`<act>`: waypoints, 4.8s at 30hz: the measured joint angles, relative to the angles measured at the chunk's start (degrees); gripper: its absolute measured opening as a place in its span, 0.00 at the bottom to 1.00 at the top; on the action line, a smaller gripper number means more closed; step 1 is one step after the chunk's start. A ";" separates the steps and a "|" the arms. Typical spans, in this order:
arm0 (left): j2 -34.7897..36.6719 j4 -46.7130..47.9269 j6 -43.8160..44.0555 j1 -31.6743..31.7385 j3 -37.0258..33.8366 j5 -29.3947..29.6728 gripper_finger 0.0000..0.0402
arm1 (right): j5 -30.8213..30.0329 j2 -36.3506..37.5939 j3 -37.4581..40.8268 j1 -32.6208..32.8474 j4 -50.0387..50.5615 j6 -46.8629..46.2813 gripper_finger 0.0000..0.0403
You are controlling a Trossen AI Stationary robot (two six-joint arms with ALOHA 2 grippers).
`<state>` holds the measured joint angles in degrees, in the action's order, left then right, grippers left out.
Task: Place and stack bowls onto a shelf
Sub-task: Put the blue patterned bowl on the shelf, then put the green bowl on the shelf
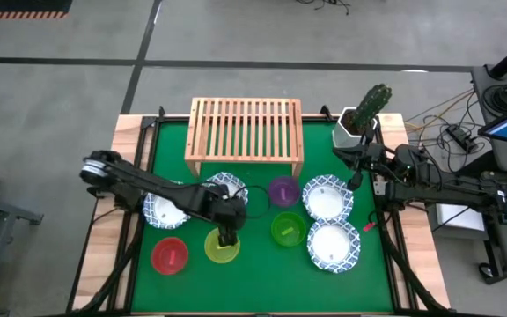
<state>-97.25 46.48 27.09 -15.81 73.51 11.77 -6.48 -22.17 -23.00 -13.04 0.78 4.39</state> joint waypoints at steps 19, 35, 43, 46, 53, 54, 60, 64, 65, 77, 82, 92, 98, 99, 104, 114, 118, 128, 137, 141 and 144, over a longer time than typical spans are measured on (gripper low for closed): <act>-10.77 -1.67 1.72 0.15 0.81 5.40 0.44 | 0.00 0.00 0.01 0.00 0.33 0.23 0.02; -13.15 -1.96 2.38 0.15 0.70 7.77 0.04 | 0.00 0.00 0.02 0.00 0.70 0.61 0.02; -11.44 -1.28 -2.15 -0.29 1.47 6.06 0.01 | 0.02 0.00 0.02 0.00 0.72 0.13 0.02; -10.60 0.73 -6.59 -0.92 4.41 4.29 0.00 | 0.01 0.00 0.02 0.00 0.74 0.13 0.02; -10.50 14.94 -13.58 -1.54 15.48 5.06 0.00 | 0.00 -0.07 0.02 0.00 0.79 0.15 0.02; -10.50 16.58 -14.69 -1.61 17.23 5.18 0.00 | 0.00 -0.07 0.02 0.00 0.79 0.15 0.02; -10.48 21.53 -23.24 -1.94 27.95 4.76 0.00 | 0.00 -0.12 0.02 0.00 0.79 0.15 0.02; -10.48 23.85 -28.77 -1.81 35.42 4.70 0.00 | 0.00 -0.13 0.02 0.00 0.87 0.15 0.02; -10.48 24.06 -30.37 -1.68 37.28 4.70 0.00 | 0.00 -0.13 0.02 0.00 0.94 0.15 0.02; -9.79 33.65 -36.87 6.24 49.97 13.10 0.00 | -0.02 -0.15 0.02 0.00 1.95 0.15 0.02; -6.45 33.51 -36.12 12.44 45.44 13.18 0.00 | -0.04 -0.15 0.02 0.00 1.97 0.15 0.02; 9.39 18.07 -33.00 22.60 20.59 13.22 0.00 | -0.04 -0.17 0.09 0.00 2.05 -0.30 0.02; 17.02 9.09 -31.03 24.73 6.11 13.19 0.00 | -0.02 -0.17 0.09 0.00 2.19 -0.62 0.02; 17.70 7.67 -31.02 24.74 4.42 13.18 0.00 | -0.02 -0.17 0.09 0.00 2.19 -0.63 0.02; 19.10 1.83 -31.58 24.74 -0.77 13.44 0.00 | -0.03 -0.17 0.09 0.00 2.17 -0.77 0.02; 18.31 1.08 -34.19 24.94 -1.90 16.61 0.20 | -0.02 -0.17 0.09 0.00 2.19 -1.56 0.02; 18.39 1.12 -35.70 24.92 -0.12 17.27 0.31 | -0.02 -0.17 0.09 0.00 2.26 -3.29 0.02; 23.67 -0.74 -36.09 22.04 2.03 14.25 0.44 | 3.78 -3.99 0.20 0.09 3.61 -14.13 0.02; 39.08 -28.51 -39.15 14.26 -19.08 12.65 0.40 | 4.00 -12.49 -0.67 1.81 -5.80 -17.98 0.02; 46.18 -42.77 -45.88 12.03 -29.93 12.65 0.40 | 4.10 -16.60 -4.45 2.56 -4.99 -18.77 0.02; 51.28 -50.33 -50.21 11.87 -36.55 12.68 0.40 | 4.11 -19.13 -9.25 2.67 -2.44 -18.78 0.02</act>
<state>-45.97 -3.85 -23.12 -3.95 36.97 24.45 -2.37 -41.30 -32.25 -10.37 -1.67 -14.39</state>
